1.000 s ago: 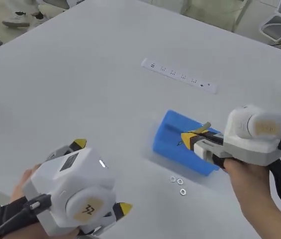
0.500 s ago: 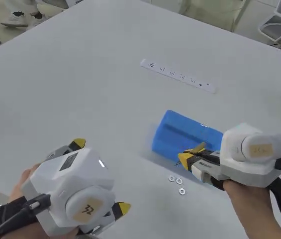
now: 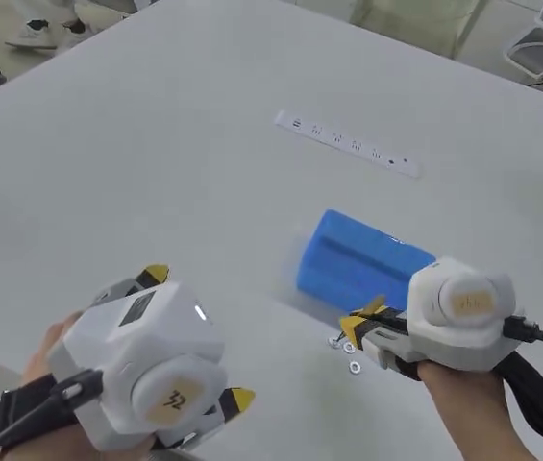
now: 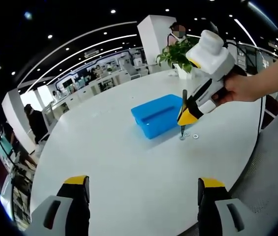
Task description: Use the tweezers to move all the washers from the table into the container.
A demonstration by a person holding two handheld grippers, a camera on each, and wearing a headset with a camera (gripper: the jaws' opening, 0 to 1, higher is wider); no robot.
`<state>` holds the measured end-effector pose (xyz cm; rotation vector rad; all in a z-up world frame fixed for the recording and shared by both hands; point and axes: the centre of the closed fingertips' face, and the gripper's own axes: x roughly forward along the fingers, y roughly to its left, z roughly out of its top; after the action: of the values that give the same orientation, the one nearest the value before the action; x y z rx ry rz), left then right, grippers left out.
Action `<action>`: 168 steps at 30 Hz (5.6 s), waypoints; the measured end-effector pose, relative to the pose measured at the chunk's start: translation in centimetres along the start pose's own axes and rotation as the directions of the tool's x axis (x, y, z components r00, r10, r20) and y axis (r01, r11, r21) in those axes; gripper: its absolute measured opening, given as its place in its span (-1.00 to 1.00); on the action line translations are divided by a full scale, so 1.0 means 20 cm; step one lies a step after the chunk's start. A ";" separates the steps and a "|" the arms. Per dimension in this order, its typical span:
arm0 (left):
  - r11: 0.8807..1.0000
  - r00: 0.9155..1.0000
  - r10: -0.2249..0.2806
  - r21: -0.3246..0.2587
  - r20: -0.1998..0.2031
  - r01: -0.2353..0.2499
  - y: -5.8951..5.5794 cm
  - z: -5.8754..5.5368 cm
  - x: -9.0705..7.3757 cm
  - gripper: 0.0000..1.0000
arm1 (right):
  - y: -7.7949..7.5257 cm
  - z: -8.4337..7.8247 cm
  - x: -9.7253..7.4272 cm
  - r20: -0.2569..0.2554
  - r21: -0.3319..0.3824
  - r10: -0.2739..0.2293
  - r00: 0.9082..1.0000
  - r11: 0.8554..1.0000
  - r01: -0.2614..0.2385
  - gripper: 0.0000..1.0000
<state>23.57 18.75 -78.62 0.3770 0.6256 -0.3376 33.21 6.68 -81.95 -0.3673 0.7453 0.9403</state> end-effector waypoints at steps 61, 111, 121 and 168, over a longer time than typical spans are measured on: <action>1.000 1.000 -0.010 -0.004 -0.003 0.010 0.00 0.00 0.00 0.84 | -0.14 0.33 -0.21 0.150 -0.040 -0.081 0.985 0.995 0.088 -0.93; 1.000 0.999 -0.017 -0.003 -0.032 0.017 -0.01 -0.03 0.01 0.85 | -0.28 0.15 0.13 0.009 -0.017 -0.082 0.997 0.996 0.082 -0.92; 1.000 1.000 -0.005 -0.006 -0.019 0.005 0.00 -0.02 0.00 0.86 | -0.29 0.19 0.05 0.047 0.014 -0.096 0.994 0.995 0.095 -0.91; 1.000 0.999 -0.015 0.007 -0.029 0.015 -0.01 -0.03 0.01 0.85 | -0.08 -0.06 -0.08 0.048 0.129 -0.038 0.998 0.991 0.031 -0.90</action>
<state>23.28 18.75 -79.16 0.3846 0.6564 -0.3495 33.45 4.26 -81.67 -0.2417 0.7467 0.8611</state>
